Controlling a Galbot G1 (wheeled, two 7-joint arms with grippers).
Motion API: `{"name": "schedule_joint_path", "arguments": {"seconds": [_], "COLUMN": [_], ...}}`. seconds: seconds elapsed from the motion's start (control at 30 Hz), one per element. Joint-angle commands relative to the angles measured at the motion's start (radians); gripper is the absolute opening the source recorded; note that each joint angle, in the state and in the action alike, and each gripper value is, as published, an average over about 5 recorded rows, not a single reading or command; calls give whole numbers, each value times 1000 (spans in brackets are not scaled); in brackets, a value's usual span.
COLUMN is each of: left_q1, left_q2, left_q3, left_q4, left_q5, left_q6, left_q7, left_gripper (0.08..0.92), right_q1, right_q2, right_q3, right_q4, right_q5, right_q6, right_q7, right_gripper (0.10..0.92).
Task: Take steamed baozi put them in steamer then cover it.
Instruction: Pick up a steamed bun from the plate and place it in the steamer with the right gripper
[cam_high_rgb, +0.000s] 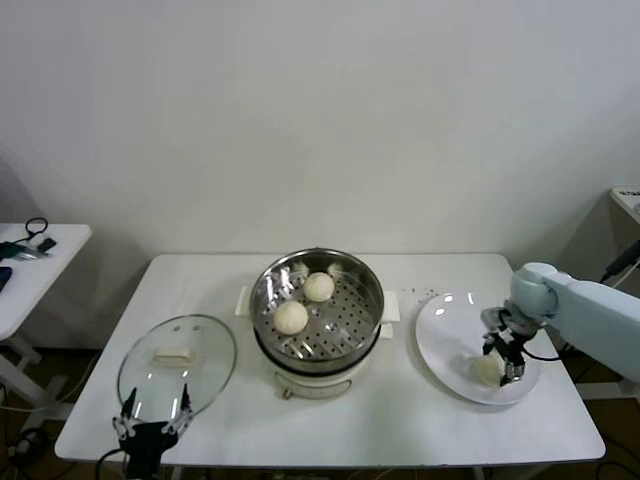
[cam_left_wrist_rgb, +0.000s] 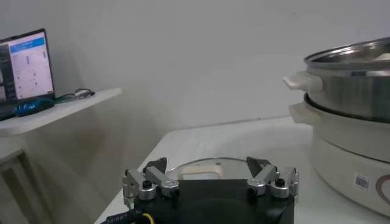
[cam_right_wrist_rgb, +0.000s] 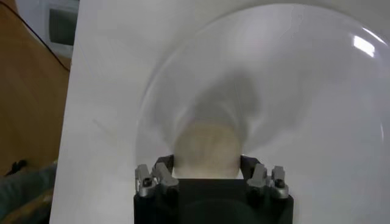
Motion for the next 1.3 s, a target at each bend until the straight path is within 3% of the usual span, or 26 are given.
{"name": "schedule_joint_path", "arguments": {"seconds": [0.03,0.47,0.87,1.3], "left_q1": [3,7,-7,-4], "left_q2": [2,11,34,52], "left_q3": [4,7,17,22], "left_q4": [-1,1,7,3], "left_q5": [0,13,20,16], "left_q6": [1,3,9,5], "left_q7": [-2,1,3,4], "left_gripper": [823,823,823,823], "right_q1": [52,419,658,504], "right_q2": [9,171,351,614], "right_q3": [-4,-79,-172,-64], "right_q4": [-5,-7,117,232], "right_q5": [6,-52,65,-150], "right_q6": [51,365,494,582], "right_q7": [-20,-134,-146,-127], "right_gripper": [693,687,687,687]}}
